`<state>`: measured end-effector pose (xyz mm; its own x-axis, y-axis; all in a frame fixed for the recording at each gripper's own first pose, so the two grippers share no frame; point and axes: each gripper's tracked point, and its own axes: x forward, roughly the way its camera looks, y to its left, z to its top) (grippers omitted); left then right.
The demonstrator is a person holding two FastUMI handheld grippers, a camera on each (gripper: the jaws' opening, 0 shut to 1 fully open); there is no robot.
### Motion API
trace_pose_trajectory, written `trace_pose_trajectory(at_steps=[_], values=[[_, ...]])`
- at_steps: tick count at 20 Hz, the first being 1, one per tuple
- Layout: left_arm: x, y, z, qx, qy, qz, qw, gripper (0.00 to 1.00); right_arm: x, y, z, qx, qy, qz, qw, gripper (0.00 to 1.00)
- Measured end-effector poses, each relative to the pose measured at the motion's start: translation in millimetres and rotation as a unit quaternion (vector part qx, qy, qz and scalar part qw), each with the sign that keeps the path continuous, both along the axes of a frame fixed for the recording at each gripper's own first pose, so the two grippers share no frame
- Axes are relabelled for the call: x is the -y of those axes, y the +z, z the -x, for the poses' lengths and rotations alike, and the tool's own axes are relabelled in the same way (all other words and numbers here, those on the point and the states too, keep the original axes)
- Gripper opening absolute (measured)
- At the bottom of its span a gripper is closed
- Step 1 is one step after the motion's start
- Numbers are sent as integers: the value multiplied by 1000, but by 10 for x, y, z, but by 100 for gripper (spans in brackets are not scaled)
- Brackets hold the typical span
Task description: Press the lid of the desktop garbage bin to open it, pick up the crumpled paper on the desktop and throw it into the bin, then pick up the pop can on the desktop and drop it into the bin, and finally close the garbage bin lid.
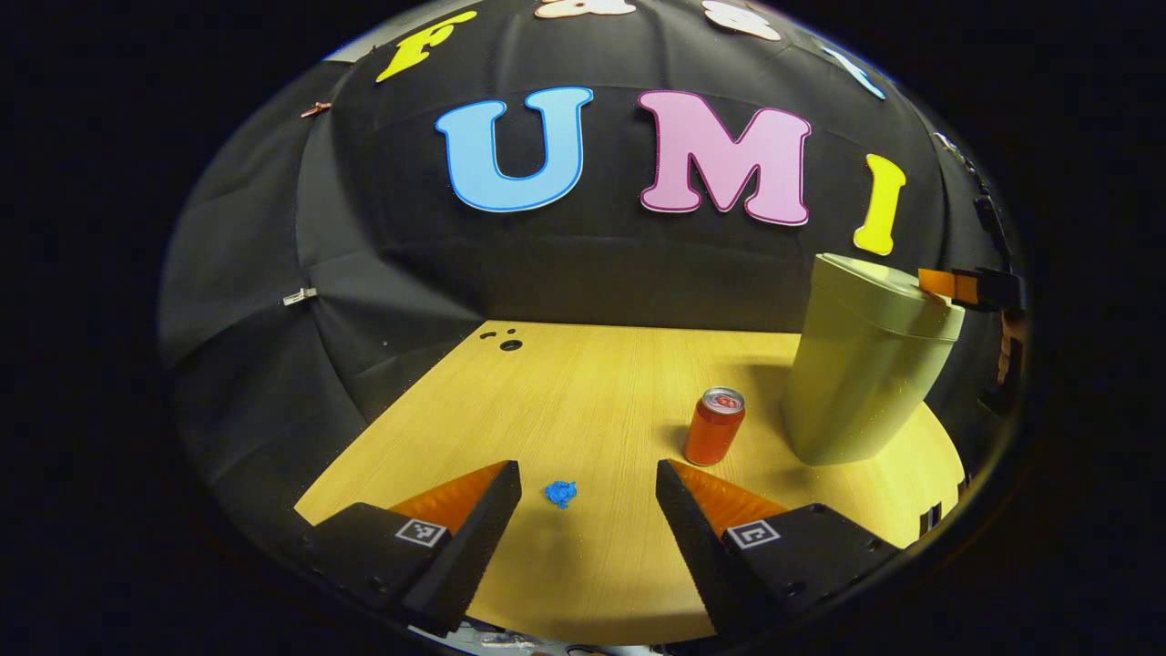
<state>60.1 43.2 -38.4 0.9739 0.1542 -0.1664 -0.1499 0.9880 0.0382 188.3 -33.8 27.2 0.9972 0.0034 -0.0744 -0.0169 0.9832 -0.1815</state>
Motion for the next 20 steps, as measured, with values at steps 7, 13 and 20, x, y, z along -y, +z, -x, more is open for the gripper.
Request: trace_pose_trajectory(at_steps=[7,13,20], values=[[1,22,2,11,3,3,1000,96,-19,66,7,13,-12,4,1000,5],[-29,130,8,45,13,-2,999,95,-118,176,52,14,-7,7,1000,5],[-171,186,123,63,24,10,998,96,-304,615,348,57,-2,-10,998,5]])
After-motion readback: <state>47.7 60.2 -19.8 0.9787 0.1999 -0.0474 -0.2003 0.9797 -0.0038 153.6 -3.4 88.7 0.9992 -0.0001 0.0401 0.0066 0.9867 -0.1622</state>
